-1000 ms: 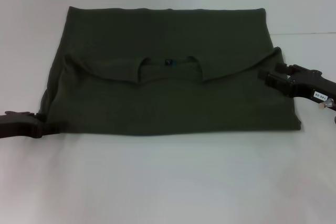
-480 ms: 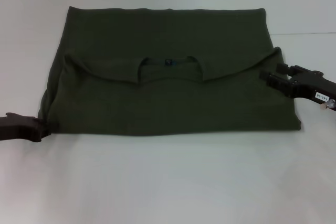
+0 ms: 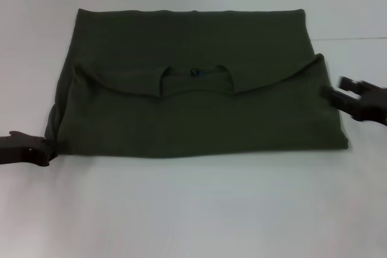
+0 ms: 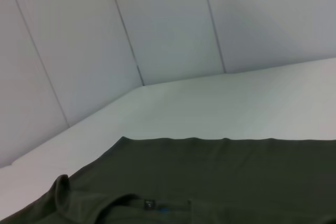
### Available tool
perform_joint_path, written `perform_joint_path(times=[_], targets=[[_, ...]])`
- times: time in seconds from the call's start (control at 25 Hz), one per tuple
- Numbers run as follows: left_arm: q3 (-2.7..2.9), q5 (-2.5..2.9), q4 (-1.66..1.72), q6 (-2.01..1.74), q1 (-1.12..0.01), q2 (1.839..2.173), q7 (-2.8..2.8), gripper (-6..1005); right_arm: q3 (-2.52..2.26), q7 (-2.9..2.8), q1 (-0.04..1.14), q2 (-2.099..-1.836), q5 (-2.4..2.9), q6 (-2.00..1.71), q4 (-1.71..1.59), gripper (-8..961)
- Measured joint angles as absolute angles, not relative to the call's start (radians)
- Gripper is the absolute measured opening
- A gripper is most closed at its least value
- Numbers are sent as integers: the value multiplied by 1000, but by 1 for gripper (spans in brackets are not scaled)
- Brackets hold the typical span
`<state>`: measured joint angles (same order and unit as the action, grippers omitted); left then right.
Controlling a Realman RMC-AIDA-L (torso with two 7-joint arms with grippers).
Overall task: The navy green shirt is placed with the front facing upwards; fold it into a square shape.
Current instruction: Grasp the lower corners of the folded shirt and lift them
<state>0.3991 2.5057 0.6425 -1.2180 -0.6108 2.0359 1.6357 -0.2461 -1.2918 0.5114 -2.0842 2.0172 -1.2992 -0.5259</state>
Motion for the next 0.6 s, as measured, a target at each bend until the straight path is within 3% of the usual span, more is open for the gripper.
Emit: perform_joint_path(times=[0.32,0.6], targets=[[395,2417,660,-1264,-596,2042,1634,28,-250,-1314,373,-2070,2018,-1390,-605,650],[395,2367,665,-1295,-594,2043,1632,29,-258,-1308,346,-2085,2033,-1347,-590,647]])
